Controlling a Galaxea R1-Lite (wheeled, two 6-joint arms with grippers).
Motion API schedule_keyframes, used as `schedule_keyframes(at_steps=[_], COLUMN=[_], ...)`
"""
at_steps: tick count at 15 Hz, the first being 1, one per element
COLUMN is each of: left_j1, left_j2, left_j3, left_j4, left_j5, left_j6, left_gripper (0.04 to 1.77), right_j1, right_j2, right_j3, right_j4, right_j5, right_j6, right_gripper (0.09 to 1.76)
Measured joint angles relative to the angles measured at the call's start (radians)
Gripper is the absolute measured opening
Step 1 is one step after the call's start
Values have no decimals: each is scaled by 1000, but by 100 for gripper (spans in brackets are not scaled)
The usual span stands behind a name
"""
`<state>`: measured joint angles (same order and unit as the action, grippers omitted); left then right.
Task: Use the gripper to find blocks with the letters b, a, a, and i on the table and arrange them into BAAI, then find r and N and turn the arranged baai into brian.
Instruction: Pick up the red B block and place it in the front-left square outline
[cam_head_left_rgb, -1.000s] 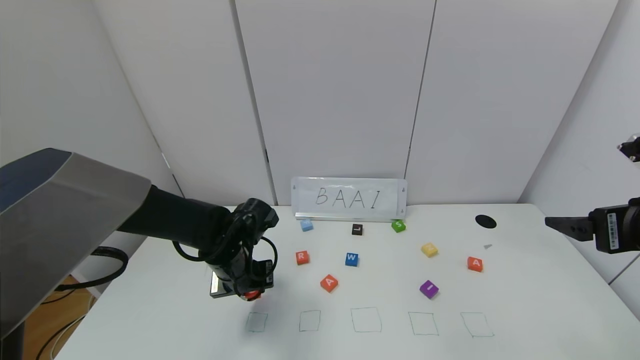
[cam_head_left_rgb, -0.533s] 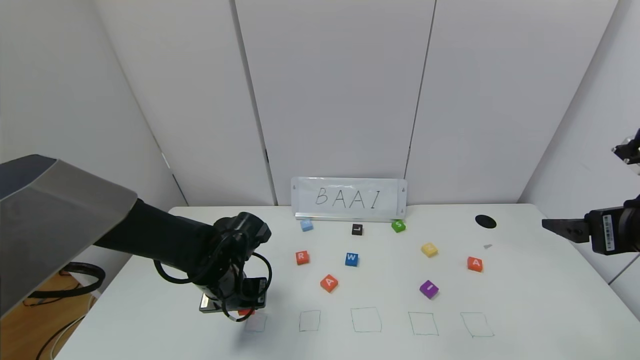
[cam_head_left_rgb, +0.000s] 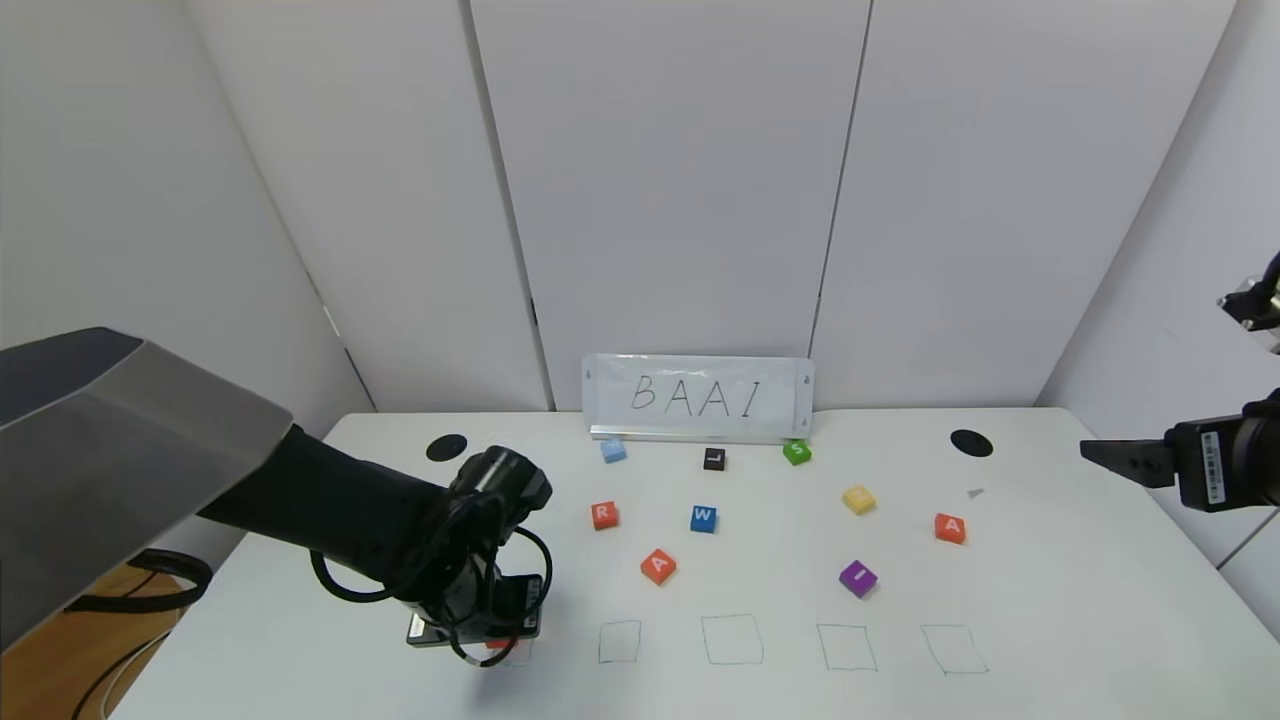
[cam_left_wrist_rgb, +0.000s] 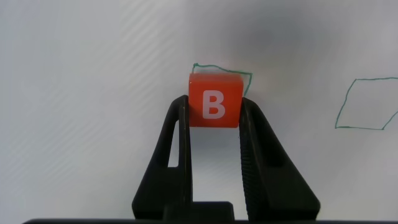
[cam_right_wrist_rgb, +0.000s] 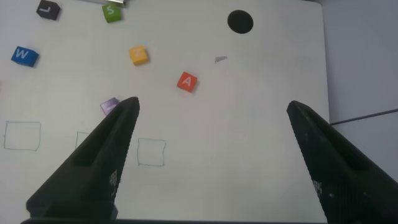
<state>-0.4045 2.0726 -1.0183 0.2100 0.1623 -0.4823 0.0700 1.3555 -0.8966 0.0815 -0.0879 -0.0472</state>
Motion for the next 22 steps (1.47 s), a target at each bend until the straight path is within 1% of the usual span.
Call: schedule_keyframes(at_steps=[9,14,22], left_j1=[-6,-24,-26], left_j2=[23,31,40], left_j3=[1,-3,-7], left_j4=[-3,-5,-6], left_j5=[2,1,3], left_j6=[-27,-53,-54], left_gripper=[50,50,50], right_j1=[0,-1,-1], right_j2=[0,1,1], right_j3=[0,0,0], right_j4=[0,0,0], right_j5=[0,1,0], right_j6=[0,0,0], right_gripper=[171,171,171])
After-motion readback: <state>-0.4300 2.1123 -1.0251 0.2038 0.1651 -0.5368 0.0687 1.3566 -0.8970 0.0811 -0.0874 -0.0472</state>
